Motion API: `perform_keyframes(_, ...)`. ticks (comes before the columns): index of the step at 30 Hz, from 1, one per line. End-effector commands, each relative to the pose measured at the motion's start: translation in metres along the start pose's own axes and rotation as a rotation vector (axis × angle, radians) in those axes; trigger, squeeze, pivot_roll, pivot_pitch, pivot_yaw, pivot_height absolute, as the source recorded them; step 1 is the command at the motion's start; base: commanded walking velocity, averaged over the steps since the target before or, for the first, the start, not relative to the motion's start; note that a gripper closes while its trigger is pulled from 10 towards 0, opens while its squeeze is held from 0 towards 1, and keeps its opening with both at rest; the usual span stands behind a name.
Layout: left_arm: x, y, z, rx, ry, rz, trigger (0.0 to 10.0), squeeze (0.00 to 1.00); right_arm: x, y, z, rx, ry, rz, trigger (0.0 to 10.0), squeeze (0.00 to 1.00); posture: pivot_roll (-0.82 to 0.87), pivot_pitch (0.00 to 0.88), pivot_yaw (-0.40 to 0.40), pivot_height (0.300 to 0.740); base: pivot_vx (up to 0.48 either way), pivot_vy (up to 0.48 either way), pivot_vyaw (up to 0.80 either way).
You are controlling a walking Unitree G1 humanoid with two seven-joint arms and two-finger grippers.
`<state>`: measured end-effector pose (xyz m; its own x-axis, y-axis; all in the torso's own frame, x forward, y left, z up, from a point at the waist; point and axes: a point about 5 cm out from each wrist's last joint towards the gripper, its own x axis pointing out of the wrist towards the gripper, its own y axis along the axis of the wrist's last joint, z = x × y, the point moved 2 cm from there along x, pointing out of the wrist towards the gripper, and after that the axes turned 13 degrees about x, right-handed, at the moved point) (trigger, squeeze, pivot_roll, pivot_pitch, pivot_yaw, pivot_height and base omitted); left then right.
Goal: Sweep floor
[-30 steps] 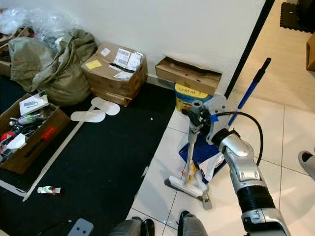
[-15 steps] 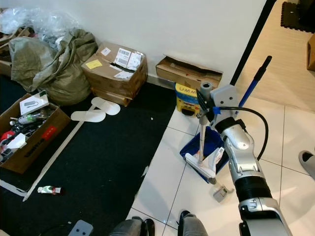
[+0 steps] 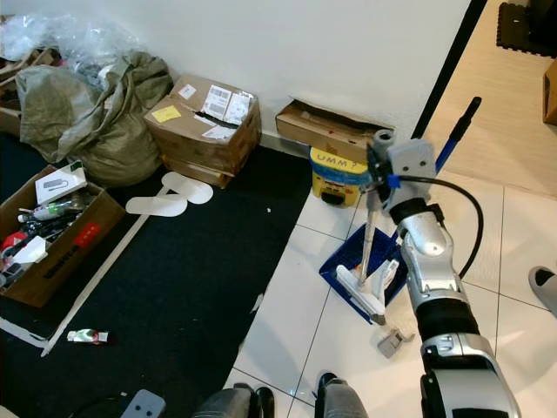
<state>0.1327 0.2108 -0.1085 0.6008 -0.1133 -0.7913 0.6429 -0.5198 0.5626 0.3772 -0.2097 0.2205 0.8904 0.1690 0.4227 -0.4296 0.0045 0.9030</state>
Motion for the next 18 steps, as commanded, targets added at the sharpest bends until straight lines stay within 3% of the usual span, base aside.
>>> perform_keyframes(1,-0.005,-0.012,0.006,0.006,-0.026,-0.042,10.0,0.0,0.003,0.015,0.004,-0.037,-0.001,0.075,10.0,0.0,0.0,0.28,0.053,0.74,0.0,0.0,0.0)
perform_keyframes(18,-0.001,-0.006,0.005,0.004,-0.022,-0.034,10.0,0.0,0.01,0.026,0.016,-0.055,-0.051,0.131,10.0,0.0,-0.01,0.265,0.052,0.74,0.0,0.0,0.0)
